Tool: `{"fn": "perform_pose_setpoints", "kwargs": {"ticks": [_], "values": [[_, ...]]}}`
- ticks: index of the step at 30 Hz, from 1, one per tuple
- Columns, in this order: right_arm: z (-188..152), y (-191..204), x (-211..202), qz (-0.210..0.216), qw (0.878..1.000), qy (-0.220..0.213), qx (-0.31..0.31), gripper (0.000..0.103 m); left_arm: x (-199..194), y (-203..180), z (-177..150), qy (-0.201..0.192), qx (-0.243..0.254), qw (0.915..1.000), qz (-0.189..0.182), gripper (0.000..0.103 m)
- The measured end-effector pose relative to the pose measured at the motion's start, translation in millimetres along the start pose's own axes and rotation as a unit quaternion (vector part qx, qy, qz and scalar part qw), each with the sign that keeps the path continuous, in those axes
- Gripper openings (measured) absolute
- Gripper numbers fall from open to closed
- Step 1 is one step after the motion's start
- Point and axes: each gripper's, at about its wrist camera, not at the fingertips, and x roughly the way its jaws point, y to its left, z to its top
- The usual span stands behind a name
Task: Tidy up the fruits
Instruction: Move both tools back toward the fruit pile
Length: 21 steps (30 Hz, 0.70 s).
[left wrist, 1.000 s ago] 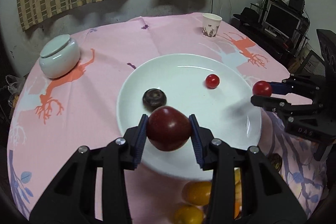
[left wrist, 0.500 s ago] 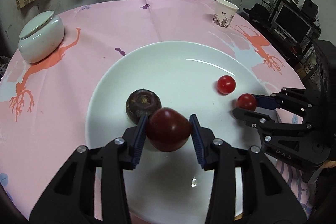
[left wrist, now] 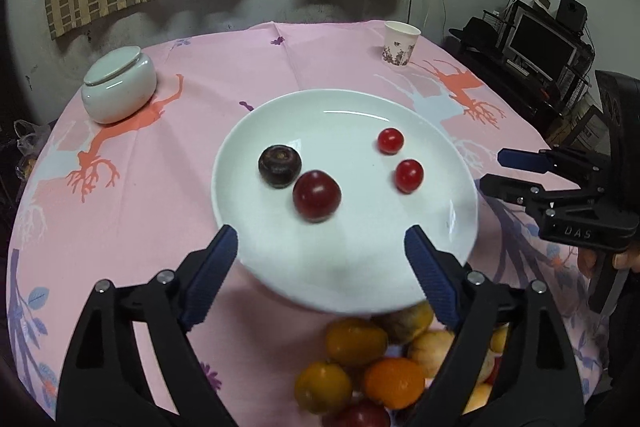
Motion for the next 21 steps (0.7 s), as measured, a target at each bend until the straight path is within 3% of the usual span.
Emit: {"fn": "perform_pose_setpoints", "kwargs": {"ticks": [7, 12, 21], "values": [[-62, 8, -50, 0.013, 1.000, 0.002, 0.005, 0.056, -49, -18, -49, -0.017, 0.010, 0.9998, 0.003, 0.095], [-101, 23, -66, 0.012, 1.000, 0.010, -0.007, 0.056, -61, -35, -86, -0.001, 0.020, 0.9998, -0.001, 0.096], [-137, 44, -78, 0.029, 0.999, 0.011, -0.006, 0.057, -72, -76, -132, 0.025, 0.043, 0.9983, -0.030, 0.096]]}}
